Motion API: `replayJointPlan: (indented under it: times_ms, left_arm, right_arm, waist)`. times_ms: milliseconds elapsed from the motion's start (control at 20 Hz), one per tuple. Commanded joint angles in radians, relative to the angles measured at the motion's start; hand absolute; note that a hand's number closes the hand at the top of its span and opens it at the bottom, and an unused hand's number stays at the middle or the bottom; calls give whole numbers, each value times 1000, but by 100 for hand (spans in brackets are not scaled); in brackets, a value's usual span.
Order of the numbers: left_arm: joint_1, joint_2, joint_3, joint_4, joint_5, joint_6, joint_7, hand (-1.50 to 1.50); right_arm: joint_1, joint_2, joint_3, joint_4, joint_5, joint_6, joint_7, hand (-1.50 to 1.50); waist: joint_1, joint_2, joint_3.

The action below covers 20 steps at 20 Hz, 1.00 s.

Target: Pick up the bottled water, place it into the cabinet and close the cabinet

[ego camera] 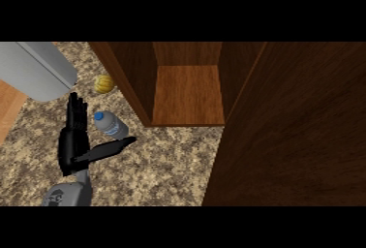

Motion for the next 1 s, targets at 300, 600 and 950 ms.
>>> replayJointPlan:
  times_ms: [300, 600, 950]
  left_arm:
    - [-67, -30, 4, 269, 47, 32, -208, -150]
    - [-124, -31, 84, 475, 72, -17, -343, -150]
    - [-161, -28, 137, 621, 99, -17, -482, -150]
  right_arm:
    - [23, -46, 60, -139, 155, -33, 69, -150]
    - [-87, 23, 33, -22, 129, -49, 67, -150]
    - [-37, -27, 9, -54, 81, -40, 32, -150]
  waist:
    - [-7, -1, 0]
    - [4, 3, -1]
    - [2, 3, 0]
